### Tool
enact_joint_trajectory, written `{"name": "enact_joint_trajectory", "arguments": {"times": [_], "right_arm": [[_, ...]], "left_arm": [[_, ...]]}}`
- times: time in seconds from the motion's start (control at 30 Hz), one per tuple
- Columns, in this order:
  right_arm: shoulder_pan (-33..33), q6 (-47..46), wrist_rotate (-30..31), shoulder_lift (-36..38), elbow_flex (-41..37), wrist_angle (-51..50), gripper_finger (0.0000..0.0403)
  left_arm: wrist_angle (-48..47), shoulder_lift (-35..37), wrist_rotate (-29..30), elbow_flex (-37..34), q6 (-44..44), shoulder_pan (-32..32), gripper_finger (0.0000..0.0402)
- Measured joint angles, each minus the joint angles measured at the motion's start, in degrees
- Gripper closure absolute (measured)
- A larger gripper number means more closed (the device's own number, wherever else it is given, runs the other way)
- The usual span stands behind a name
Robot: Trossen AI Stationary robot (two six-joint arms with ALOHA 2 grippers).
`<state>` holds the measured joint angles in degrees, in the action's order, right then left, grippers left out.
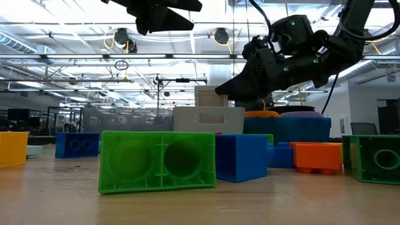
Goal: Pick & Place Toys
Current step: Put the brown playing card box into the gray bin
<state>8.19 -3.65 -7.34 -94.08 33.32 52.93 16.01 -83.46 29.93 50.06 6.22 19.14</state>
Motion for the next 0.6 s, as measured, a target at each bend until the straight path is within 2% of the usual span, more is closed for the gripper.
{"name": "enact_joint_trajectory", "arguments": {"times": [0.27,0.43,0.6], "right_arm": [[-0.9,4.5,5.9,0.5,0.3,2.2,0.0242],[-1.2,4.5,6.4,1.9,3.9,-4.7,0.0235],[-1.1,6.0,10.6,2.0,7.9,-12.3,0.0234]], "left_arm": [[0.0,0.0,0.0,0.0,0.1,0.0,0.0103],[0.0,0.0,0.0,0.0,0.1,0.0,0.0103],[0.0,0.0,0.0,0.0,0.1,0.0,0.0103]]}}
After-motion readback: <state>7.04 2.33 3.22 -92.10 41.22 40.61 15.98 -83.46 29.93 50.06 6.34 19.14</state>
